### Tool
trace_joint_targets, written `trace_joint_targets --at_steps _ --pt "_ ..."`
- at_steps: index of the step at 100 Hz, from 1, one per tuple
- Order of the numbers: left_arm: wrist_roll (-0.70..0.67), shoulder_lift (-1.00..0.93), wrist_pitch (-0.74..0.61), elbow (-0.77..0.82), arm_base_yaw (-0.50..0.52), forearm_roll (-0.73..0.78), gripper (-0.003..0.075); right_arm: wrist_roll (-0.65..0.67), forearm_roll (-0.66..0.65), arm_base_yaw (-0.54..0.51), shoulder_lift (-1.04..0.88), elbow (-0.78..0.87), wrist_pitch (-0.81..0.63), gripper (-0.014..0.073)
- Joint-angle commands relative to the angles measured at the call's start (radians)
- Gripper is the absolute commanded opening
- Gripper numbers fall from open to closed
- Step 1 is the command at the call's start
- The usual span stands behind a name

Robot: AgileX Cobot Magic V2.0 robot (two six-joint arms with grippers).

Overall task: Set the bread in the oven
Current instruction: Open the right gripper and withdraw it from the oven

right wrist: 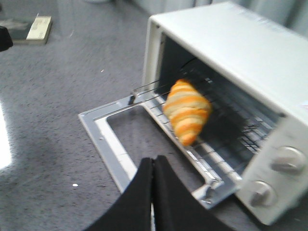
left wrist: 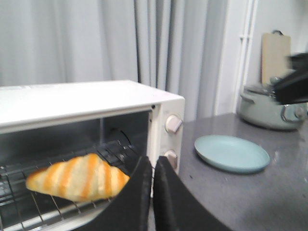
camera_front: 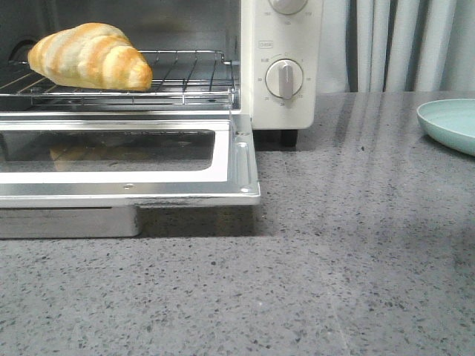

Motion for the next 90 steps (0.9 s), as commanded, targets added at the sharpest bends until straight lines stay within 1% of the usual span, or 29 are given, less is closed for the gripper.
trace_joint_targets --at_steps 1,6,11,17,25,30,50,61,90 --pt "-0.017 0.018 -0.113 -0.020 -0.003 -0.017 -0.0022 0.005 -0.082 -0.035 -0.201 0.087 -0.086 -0.0066" --pt "-0.017 0.021 -0.133 -0.007 -0.003 -0.017 -0.0022 0.044 -0.132 -0.063 -0.321 0.147 -0.086 -0.0066" --pt "-0.017 0.023 -0.151 0.009 -0.003 -0.017 -0.0022 0.132 -0.183 -0.097 -0.440 0.198 -0.069 -0.0066" --pt "-0.017 0.023 -0.166 0.031 -0.003 -0.017 -0.0022 0.217 -0.251 -0.125 -0.530 0.225 -0.001 -0.0067" --pt "-0.017 0.023 -0.176 0.056 -0.003 -0.017 -0.0022 0.228 -0.313 -0.132 -0.603 0.231 0.094 -0.0069" --pt "-0.017 0.023 -0.182 0.071 -0.003 -0.019 -0.0022 0.228 -0.340 -0.130 -0.624 0.231 0.114 -0.0069" --pt "-0.017 0.023 -0.179 0.107 -0.003 -0.032 -0.0021 0.228 -0.445 -0.130 -0.657 0.231 0.094 -0.0069" --pt "-0.017 0.023 -0.176 0.109 -0.003 -0.056 -0.0021 0.228 -0.446 -0.130 -0.657 0.231 0.094 -0.0069" --pt "-0.017 0.023 -0.176 0.109 -0.003 -0.060 -0.0021 0.228 -0.446 -0.130 -0.657 0.231 0.096 -0.0069"
